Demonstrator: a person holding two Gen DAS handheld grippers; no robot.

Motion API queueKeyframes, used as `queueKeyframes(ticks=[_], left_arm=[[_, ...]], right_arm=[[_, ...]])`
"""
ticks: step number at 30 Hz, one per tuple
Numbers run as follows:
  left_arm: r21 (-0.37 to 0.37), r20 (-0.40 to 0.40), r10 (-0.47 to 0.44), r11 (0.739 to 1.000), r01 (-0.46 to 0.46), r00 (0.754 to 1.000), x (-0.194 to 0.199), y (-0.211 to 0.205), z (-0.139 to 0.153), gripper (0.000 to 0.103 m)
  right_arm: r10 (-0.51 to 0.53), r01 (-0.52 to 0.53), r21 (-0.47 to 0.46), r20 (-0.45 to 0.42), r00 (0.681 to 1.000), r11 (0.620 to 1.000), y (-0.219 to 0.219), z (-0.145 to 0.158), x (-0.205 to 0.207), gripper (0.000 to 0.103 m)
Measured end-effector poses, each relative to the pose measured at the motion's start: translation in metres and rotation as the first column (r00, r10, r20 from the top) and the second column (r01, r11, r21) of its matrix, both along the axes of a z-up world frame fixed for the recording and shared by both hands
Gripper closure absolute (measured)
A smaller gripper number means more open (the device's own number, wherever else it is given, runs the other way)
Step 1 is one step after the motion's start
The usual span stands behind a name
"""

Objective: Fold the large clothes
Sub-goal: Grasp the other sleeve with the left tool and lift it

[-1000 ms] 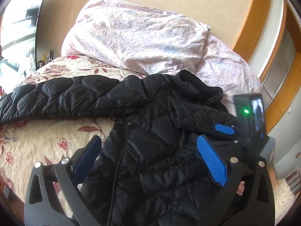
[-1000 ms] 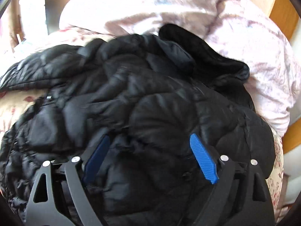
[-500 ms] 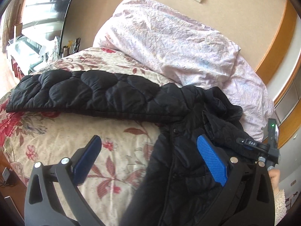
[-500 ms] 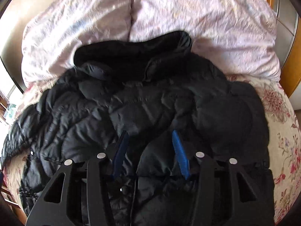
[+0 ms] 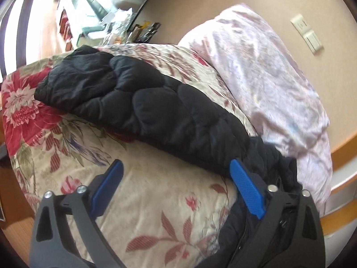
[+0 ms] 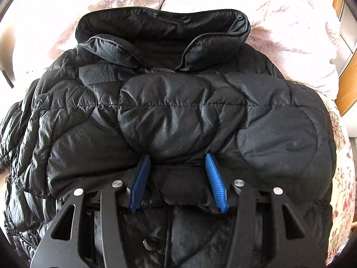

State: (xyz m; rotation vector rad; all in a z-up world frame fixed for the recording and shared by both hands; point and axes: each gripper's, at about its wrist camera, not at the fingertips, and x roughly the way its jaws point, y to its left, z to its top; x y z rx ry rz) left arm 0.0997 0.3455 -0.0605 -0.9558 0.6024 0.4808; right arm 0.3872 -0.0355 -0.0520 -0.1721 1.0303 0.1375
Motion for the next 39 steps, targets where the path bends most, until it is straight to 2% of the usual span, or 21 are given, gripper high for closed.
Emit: queueKeyframes(ticks=[1, 2, 8, 12, 14, 19, 22, 24, 28, 34, 39], left_arm=[[-0.03, 0.006, 0.013, 0.999, -0.013, 1.0, 0.0, 0.006, -0.003, 0.014], [-0.058, 0.015, 0.026, 0.998, -0.026, 1.0, 0.0, 0.011, -0.007, 0.022], [-0.183, 0.047, 0.092, 0.98, -0.082, 0.995, 0.003, 0.034, -0.023, 0.037], [-0.218, 0.059, 0.131, 0.969, -0.115, 0.99, 0.005, 0.042, -0.027, 0.052], [-0.226, 0.056, 0.16, 0.964, -0.143, 0.986, 0.004, 0.046, -0.028, 0.057], [-0.221, 0.036, 0.191, 0.959, -0.179, 0.981, 0.003, 0.055, -0.027, 0.066], [-0.206, 0.033, 0.182, 0.963, -0.172, 0.983, 0.007, 0.058, -0.025, 0.078], [-0.185, 0.028, 0.167, 0.97, -0.159, 0.986, 0.011, 0.061, -0.022, 0.086], [-0.107, 0.014, 0.138, 0.985, -0.136, 0.99, 0.021, 0.068, -0.004, 0.091], [0.075, 0.061, 0.077, 0.994, -0.081, 0.995, 0.039, 0.053, 0.056, 0.092], [0.213, 0.156, -0.056, 0.977, 0.022, 0.986, 0.058, 0.012, 0.115, 0.093]], right_arm=[[0.0, 0.0, -0.002, 0.002, 1.0, 1.0, -0.001, 0.0, 0.0, 0.049], [0.001, -0.001, -0.003, 0.003, 1.0, 1.0, -0.001, 0.0, 0.0, 0.049], [0.002, -0.002, 0.001, 0.007, 1.0, 1.0, -0.005, 0.001, -0.002, 0.049], [0.003, -0.003, -0.003, 0.008, 1.0, 1.0, -0.004, 0.0, -0.002, 0.049], [0.003, -0.003, -0.005, 0.007, 1.0, 1.0, -0.002, 0.001, -0.003, 0.049], [0.008, -0.008, -0.015, 0.006, 1.0, 1.0, -0.001, 0.002, -0.004, 0.049], [0.009, -0.009, -0.014, 0.006, 1.0, 1.0, -0.001, 0.002, -0.004, 0.049], [0.008, -0.008, -0.011, 0.004, 1.0, 1.0, -0.001, 0.002, -0.003, 0.049], [0.012, -0.012, 0.019, -0.013, 1.0, 1.0, -0.003, 0.003, -0.002, 0.049], [0.017, -0.016, 0.022, -0.016, 1.0, 1.0, -0.007, 0.002, 0.001, 0.049], [0.022, -0.021, 0.014, -0.019, 1.0, 1.0, -0.008, 0.0, 0.005, 0.049]])
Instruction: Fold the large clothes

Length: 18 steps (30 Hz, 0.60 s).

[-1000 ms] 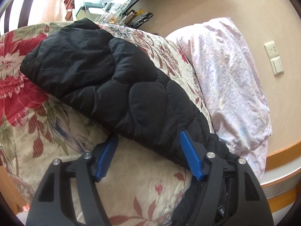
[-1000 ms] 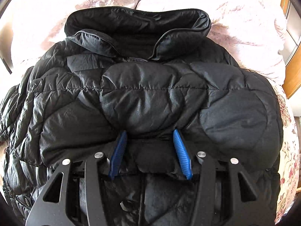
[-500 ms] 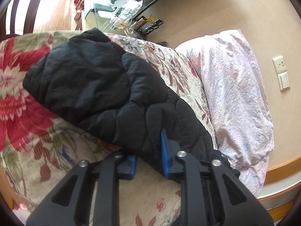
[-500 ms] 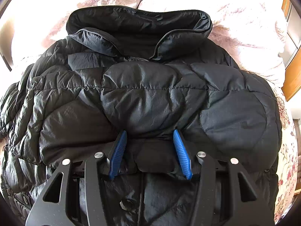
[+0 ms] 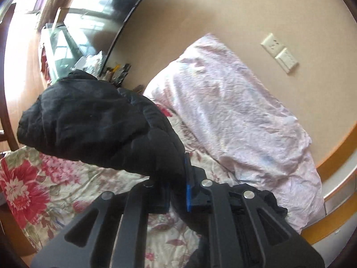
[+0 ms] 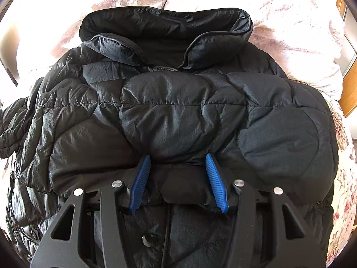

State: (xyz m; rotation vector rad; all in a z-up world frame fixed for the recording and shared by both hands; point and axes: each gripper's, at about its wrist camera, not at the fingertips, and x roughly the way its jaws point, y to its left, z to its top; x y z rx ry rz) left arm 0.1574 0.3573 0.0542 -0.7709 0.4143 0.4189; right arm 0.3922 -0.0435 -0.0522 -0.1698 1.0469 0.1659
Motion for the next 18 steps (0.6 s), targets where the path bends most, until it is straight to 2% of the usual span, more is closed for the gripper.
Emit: queueKeyframes(ticks=[2, 5, 8, 12, 14, 17, 18], left_arm=[[0.042, 0.036, -0.063, 0.997, 0.061, 0.997, 0.007, -0.022, 0.017, 0.093], [0.1, 0.08, -0.204, 0.976, 0.196, 0.976, 0.021, -0.069, 0.039, 0.093], [0.148, 0.092, -0.367, 0.924, 0.352, 0.926, 0.04, -0.129, 0.053, 0.093], [0.167, 0.064, -0.515, 0.85, 0.499, 0.855, 0.064, -0.187, 0.05, 0.093], [0.167, 0.042, -0.569, 0.814, 0.556, 0.821, 0.076, -0.215, 0.044, 0.093], [0.148, 0.016, -0.609, 0.786, 0.601, 0.793, 0.092, -0.242, 0.033, 0.093], [0.138, 0.012, -0.608, 0.787, 0.601, 0.794, 0.093, -0.245, 0.03, 0.093]], right_arm=[[-0.001, 0.002, -0.015, 0.006, 1.0, 1.0, 0.004, -0.001, 0.001, 0.049], [0.001, -0.001, -0.029, 0.014, 1.0, 1.0, 0.009, -0.003, 0.002, 0.049], [0.007, -0.006, -0.011, 0.012, 1.0, 1.0, 0.006, -0.003, 0.005, 0.049], [0.028, -0.028, 0.044, -0.005, 1.0, 0.999, -0.006, 0.003, 0.005, 0.048], [0.03, -0.028, 0.109, -0.017, 0.999, 0.994, -0.02, 0.011, 0.003, 0.045], [0.012, -0.013, 0.145, 0.007, 1.0, 0.989, -0.039, 0.02, -0.005, 0.043], [0.005, -0.007, 0.147, 0.019, 1.0, 0.989, -0.045, 0.023, -0.009, 0.043]])
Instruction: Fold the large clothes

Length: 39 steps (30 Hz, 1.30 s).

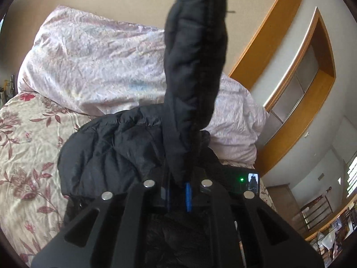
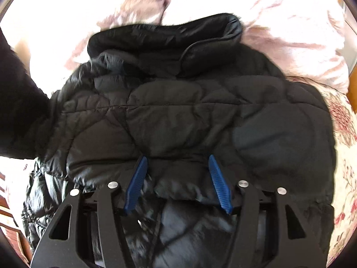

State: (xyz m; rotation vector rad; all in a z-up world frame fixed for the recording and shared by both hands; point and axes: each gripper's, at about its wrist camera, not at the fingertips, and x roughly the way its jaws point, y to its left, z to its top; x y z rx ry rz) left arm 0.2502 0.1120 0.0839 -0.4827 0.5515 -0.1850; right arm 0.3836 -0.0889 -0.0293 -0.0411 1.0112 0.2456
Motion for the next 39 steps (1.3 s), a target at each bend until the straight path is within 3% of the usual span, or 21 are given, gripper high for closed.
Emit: queueKeyframes(ticks=[8, 13, 16, 18, 21, 25, 30, 36, 39], left_arm=[[0.022, -0.059, -0.043, 0.999, 0.045, 0.997, 0.016, -0.028, -0.023, 0.093], [0.08, -0.076, -0.048, 0.995, 0.054, 0.996, 0.025, -0.045, -0.03, 0.091], [0.122, -0.095, -0.06, 0.99, 0.071, 0.994, 0.036, -0.06, -0.041, 0.08], [0.144, -0.117, -0.081, 0.985, 0.098, 0.99, 0.043, -0.074, -0.051, 0.064], [0.185, -0.158, -0.104, 0.974, 0.133, 0.982, 0.05, -0.094, -0.067, 0.057], [0.176, -0.227, -0.125, 0.97, 0.167, 0.966, 0.053, -0.098, -0.086, 0.052], [0.198, -0.191, -0.099, 0.971, 0.137, 0.977, 0.04, -0.085, -0.076, 0.015], [0.211, -0.148, -0.045, 0.975, 0.076, 0.988, 0.037, -0.064, -0.062, 0.009], [0.291, -0.143, 0.044, 0.957, 0.0, 0.989, 0.036, -0.048, -0.06, 0.009]], right_arm=[[-0.07, 0.068, 0.067, 0.026, 0.997, 0.995, -0.047, 0.012, -0.012, 0.043], [-0.088, 0.084, 0.083, 0.042, 0.995, 0.993, -0.052, 0.02, -0.018, 0.043], [-0.102, 0.096, 0.087, 0.07, 0.992, 0.992, -0.059, 0.025, -0.021, 0.043], [-0.125, 0.12, 0.056, 0.102, 0.987, 0.991, -0.063, 0.028, -0.023, 0.043], [-0.159, 0.153, 0.058, 0.117, 0.98, 0.986, -0.076, 0.033, -0.027, 0.043], [-0.219, 0.208, 0.083, 0.146, 0.965, 0.975, -0.096, 0.042, -0.031, 0.043], [-0.216, 0.183, 0.159, 0.222, 0.951, 0.97, -0.1, 0.061, -0.039, 0.043], [-0.109, 0.056, 0.195, 0.27, 0.957, 0.979, -0.075, 0.074, -0.048, 0.044], [0.022, -0.069, 0.184, 0.248, 0.968, 0.981, -0.051, 0.066, -0.051, 0.048]])
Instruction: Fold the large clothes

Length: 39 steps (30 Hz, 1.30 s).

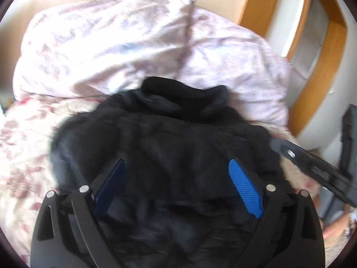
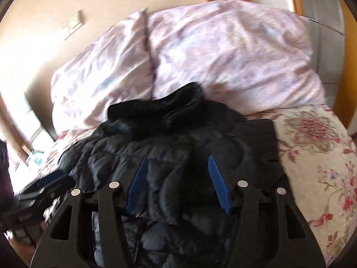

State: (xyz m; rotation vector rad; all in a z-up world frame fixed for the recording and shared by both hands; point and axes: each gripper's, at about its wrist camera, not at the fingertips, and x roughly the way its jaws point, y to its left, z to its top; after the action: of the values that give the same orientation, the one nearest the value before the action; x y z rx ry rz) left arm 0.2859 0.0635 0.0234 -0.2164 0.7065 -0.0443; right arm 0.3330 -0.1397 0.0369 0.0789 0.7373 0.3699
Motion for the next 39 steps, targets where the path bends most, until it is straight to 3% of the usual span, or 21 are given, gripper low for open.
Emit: queueKeyframes(ticks=[6, 10, 15, 19, 22, 25, 28, 34, 37, 39], left_arm=[[0.096, -0.05, 0.105, 0.99, -0.1, 0.993, 0.01, 0.034, -0.014, 0.01], [0.147, -0.117, 0.146, 0.981, -0.129, 0.982, 0.026, 0.047, -0.033, 0.011], [0.204, -0.16, 0.164, 0.97, -0.13, 0.973, 0.045, 0.046, -0.05, 0.012], [0.208, -0.214, 0.174, 0.97, -0.129, 0.961, 0.063, 0.045, -0.067, 0.012], [0.184, -0.231, 0.146, 0.977, -0.104, 0.962, 0.061, 0.045, -0.062, 0.013], [0.048, -0.212, 0.083, 0.996, -0.074, 0.974, 0.056, 0.058, -0.041, 0.013], [-0.054, -0.165, 0.08, 0.994, -0.09, 0.983, 0.068, 0.072, -0.012, 0.013], [0.018, -0.112, 0.102, 0.995, -0.1, 0.989, 0.13, 0.061, 0.027, 0.019], [0.063, -0.15, 0.081, 0.995, -0.072, 0.985, 0.163, 0.054, 0.022, 0.029], [0.054, -0.179, 0.054, 0.998, -0.045, 0.982, 0.175, 0.055, 0.012, 0.035]], right_arm=[[0.101, -0.109, -0.068, -0.11, 0.989, 0.992, 0.032, -0.032, 0.015, 0.05], [0.034, -0.069, -0.162, -0.209, 0.977, 0.984, 0.04, -0.064, 0.036, 0.049], [0.001, -0.039, -0.132, -0.28, 0.96, 0.991, 0.034, -0.08, 0.061, 0.049], [-0.007, -0.038, -0.151, -0.284, 0.959, 0.988, 0.036, -0.086, 0.07, 0.049], [0.009, -0.066, -0.199, -0.273, 0.962, 0.978, 0.038, -0.075, 0.065, 0.049], [0.033, -0.066, -0.182, -0.183, 0.983, 0.981, 0.028, -0.044, 0.061, 0.049], [-0.038, 0.022, -0.118, -0.13, 0.991, 0.993, 0.006, -0.017, 0.079, 0.049], [-0.18, 0.186, 0.046, -0.103, 0.978, 0.982, -0.016, 0.011, 0.148, 0.054], [-0.202, 0.206, 0.038, -0.097, 0.975, 0.978, -0.017, 0.01, 0.177, 0.055], [-0.198, 0.201, 0.023, -0.11, 0.974, 0.979, -0.012, 0.004, 0.192, 0.055]])
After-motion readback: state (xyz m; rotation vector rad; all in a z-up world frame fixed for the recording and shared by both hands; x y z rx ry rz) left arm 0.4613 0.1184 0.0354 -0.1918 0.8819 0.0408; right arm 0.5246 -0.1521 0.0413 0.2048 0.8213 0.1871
